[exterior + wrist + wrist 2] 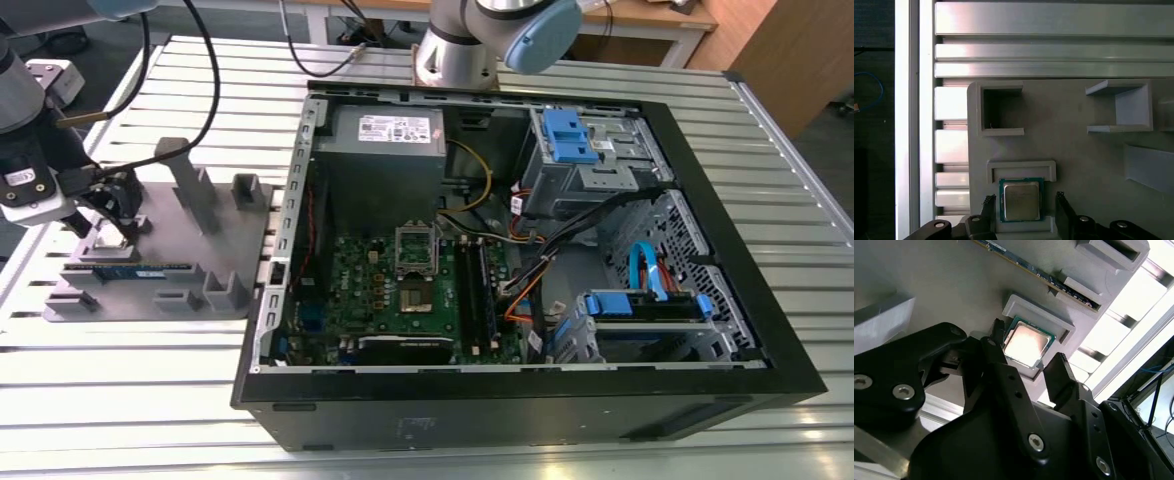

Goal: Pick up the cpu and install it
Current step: 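Pick up the cpu and move it towards the insertion slot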

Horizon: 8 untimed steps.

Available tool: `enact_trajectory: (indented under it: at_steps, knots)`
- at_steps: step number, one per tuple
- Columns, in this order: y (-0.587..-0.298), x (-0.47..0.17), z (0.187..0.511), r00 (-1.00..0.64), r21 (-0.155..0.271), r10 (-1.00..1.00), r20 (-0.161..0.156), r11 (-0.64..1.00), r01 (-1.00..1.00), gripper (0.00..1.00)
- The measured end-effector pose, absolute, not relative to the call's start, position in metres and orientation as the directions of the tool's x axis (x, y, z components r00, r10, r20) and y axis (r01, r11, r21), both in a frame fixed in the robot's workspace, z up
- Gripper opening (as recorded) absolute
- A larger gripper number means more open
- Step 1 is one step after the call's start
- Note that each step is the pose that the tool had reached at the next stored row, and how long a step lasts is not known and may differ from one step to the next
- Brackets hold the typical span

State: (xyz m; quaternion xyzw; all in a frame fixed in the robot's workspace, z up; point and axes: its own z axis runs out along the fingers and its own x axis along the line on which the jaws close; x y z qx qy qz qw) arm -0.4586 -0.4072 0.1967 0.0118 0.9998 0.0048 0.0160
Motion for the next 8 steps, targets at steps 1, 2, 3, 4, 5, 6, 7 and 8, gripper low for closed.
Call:
enact_trajectory:
  at_steps: [1, 2, 3, 4, 5, 6, 7, 8]
  knots:
    - [-0.4072, -0.4586, 0.1966, -0.999, 0.010, 0.024, -0.032, 1.000, 0.023, 0.59]
    - [-0.4072, -0.4586, 0.1966, -0.999, 0.010, 0.024, -0.032, 1.000, 0.023, 0.59]
    - [-0.4072, -0.4586, 0.1962, -0.999, 0.011, 0.023, -0.032, 1.000, 0.022, 0.59]
    - [-0.4071, -0.4586, 0.1957, -0.999, 0.011, 0.020, -0.032, 1.000, 0.020, 0.59]
    - [-0.4071, -0.4586, 0.1953, -0.999, 0.011, 0.015, -0.033, 1.000, 0.015, 0.59]
    - [-0.4071, -0.4586, 0.1950, -0.999, 0.011, 0.009, -0.033, 1.000, 0.009, 0.59]
    - [-0.4071, -0.4586, 0.1947, -0.999, 0.011, 0.005, -0.033, 1.000, 0.004, 0.59]
    - [-0.4070, -0.4586, 0.1943, -0.999, 0.011, 0.001, -0.033, 1.000, 0.001, 0.59]
